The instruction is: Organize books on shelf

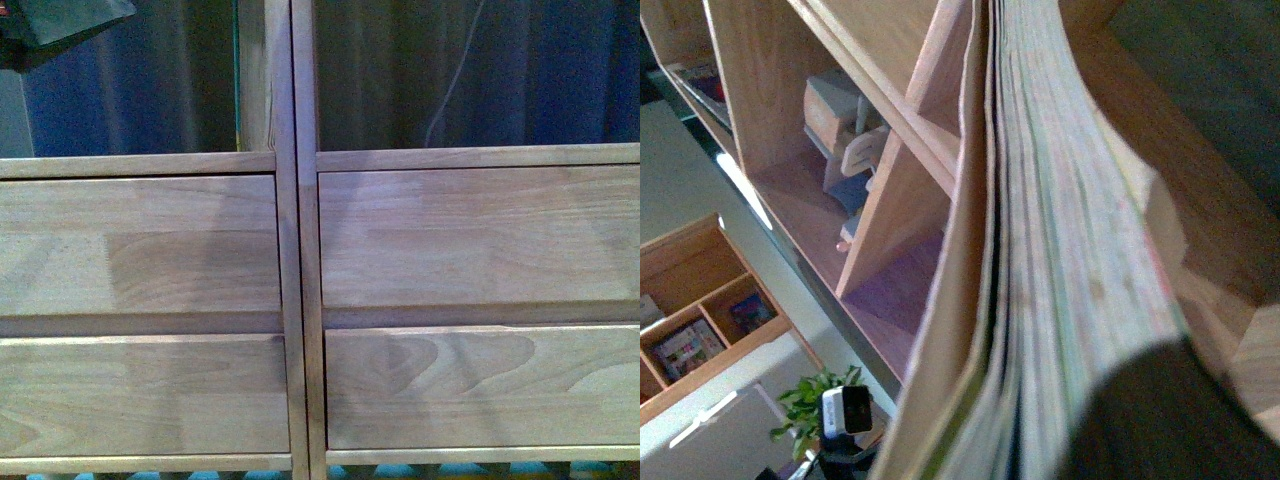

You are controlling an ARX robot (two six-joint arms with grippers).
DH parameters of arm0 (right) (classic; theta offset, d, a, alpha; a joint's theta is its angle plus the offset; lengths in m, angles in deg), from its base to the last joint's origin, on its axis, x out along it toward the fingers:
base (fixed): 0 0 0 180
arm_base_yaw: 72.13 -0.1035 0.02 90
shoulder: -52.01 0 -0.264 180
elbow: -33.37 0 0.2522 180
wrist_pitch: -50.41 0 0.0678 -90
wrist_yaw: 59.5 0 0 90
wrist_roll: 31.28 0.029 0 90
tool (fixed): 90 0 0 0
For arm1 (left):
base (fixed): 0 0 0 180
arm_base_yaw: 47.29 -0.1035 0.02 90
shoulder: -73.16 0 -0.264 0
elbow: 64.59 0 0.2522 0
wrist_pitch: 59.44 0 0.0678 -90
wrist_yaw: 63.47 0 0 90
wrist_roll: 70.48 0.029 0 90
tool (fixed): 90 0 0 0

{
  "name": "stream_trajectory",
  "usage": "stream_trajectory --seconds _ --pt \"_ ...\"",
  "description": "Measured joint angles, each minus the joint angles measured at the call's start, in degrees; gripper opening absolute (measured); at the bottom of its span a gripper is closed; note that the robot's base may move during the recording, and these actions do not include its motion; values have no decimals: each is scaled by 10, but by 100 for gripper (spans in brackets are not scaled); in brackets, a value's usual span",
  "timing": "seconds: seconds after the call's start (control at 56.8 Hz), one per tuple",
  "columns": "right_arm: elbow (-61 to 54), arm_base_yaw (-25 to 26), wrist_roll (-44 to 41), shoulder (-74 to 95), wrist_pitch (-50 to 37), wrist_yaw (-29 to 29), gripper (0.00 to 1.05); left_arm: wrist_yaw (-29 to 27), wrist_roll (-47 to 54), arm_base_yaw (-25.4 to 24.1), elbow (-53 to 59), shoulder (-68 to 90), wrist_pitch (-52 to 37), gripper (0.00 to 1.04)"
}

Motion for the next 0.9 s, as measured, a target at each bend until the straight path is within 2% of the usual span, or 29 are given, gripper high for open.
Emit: stream_trajectory --seconds 0.37,0.564,0.899 --pt "-1 -38 -3 6 -37 -9 7 18 -10 85 -82 24 15 97" --pt "-4 -38 -5 21 -58 -9 7 20 -6 120 -94 31 18 97" --pt "-57 -35 62 20 -161 -39 7 7 10 144 -123 53 23 97"
